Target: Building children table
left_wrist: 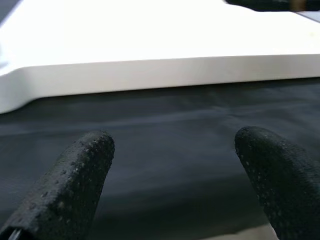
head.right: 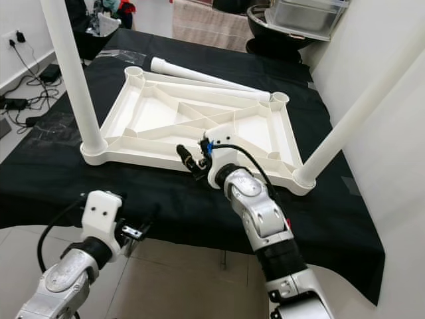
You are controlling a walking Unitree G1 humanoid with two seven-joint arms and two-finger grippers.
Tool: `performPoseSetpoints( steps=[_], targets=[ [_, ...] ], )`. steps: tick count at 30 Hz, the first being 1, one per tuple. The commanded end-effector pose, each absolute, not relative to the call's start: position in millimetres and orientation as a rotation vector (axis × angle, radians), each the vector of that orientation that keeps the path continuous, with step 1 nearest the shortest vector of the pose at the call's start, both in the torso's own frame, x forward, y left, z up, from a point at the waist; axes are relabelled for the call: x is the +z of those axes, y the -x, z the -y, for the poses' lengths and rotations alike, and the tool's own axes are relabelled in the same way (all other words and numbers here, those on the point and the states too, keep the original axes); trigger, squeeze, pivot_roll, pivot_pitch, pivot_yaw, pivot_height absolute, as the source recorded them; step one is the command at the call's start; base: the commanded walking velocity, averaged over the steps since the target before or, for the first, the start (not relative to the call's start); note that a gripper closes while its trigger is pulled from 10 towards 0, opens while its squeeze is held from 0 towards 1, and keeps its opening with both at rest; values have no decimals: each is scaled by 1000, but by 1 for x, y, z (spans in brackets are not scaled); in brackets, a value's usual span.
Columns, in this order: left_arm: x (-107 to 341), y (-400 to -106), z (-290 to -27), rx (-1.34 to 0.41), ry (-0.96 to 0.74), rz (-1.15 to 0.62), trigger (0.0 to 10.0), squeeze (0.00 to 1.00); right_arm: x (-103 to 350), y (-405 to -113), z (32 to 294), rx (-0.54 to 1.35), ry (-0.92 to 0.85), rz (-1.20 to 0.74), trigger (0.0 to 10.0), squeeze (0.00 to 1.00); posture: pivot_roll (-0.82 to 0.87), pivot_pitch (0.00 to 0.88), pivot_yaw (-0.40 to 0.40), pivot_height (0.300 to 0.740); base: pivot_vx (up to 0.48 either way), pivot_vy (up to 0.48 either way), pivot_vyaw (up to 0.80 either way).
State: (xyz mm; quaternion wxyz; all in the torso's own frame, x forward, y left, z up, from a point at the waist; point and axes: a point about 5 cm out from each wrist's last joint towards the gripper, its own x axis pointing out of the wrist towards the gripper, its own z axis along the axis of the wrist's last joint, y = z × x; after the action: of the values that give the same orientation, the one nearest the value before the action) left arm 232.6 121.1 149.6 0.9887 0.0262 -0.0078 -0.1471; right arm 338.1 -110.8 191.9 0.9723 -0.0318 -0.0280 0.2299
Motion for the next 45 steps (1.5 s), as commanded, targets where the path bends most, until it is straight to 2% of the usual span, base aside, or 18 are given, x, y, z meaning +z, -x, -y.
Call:
performPoseSetpoints(
  steps=[1, 6, 11, 13, 15, 17, 19, 20, 23, 26, 27, 32, 40, 45],
  targets=[
    [148, -230, -120, -295, -58, 17, 10000, 0, 185, -334, 120, 391, 72, 70, 10000, 0, 76, 90, -139, 740, 0, 0, -800],
    [147, -229, -114, -316, -54, 15, 10000, 0, 175, -330, 120, 374, 74, 51, 10000, 0, 74, 88, -135, 740, 0, 0, -798],
    [146, -229, -112, -321, -52, 13, 10000, 0, 181, -332, 113, 437, 88, 78, 10000, 0, 72, 88, -137, 740, 0, 0, 0],
    [148, -230, -113, -318, -50, 18, 10000, 0, 191, -341, 105, 514, 131, 76, 10000, 0, 77, 89, -145, 740, 0, 0, 0],
    [148, -230, -113, -317, -50, 19, 10000, 0, 193, -342, 104, 526, 133, 73, 10000, 0, 77, 89, -145, 740, 0, 0, 0],
    [151, -231, -115, -311, -61, 29, 10000, 0, 191, -349, 105, 519, 214, 20, 10000, 0, 81, 91, -156, 740, 0, 0, 0],
    [155, -234, -121, -323, -95, 25, 10000, 0, 183, -363, 121, 338, 262, -79, 10000, 0, 86, 97, -160, 740, 0, 0, 0],
    [155, -234, -121, -323, -95, 25, 10000, 0, 183, -363, 121, 338, 262, -79, 10000, 0, 86, 97, -160, 740, 0, 0, 0],
    [160, -240, -130, -341, -146, 39, 10000, 0, 171, -369, 151, 127, 274, -163, 10000, 0, 90, 105, -156, 740, 0, 0, 0],
    [161, -242, -131, -348, -159, 41, 10000, 0, 163, -368, 166, 39, 261, -210, 10000, 0, 88, 113, -149, 740, 0, 0, 0],
    [161, -242, -131, -348, -159, 41, 10000, 0, 163, -368, 166, 39, 261, -210, 10000, 0, 88, 113, -149, 740, 0, 0, 0],
    [159, -241, -124, -388, -172, 35, 10000, 0, 152, -356, 204, -91, 207, -299, 10000, 0, 75, 142, -132, 740, 0, 0, 0],
    [155, -238, -120, -407, -169, 16, 10000, 0, 144, -344, 223, -179, 154, -345, 10000, 0, 73, 163, -124, 740, 0, 0, 0],
    [155, -237, -119, -411, -168, 11, 10000, 0, 137, -336, 233, -207, 179, -394, 10000, 0, 66, 173, -116, 740, 0, 0, 0]
  ],
)
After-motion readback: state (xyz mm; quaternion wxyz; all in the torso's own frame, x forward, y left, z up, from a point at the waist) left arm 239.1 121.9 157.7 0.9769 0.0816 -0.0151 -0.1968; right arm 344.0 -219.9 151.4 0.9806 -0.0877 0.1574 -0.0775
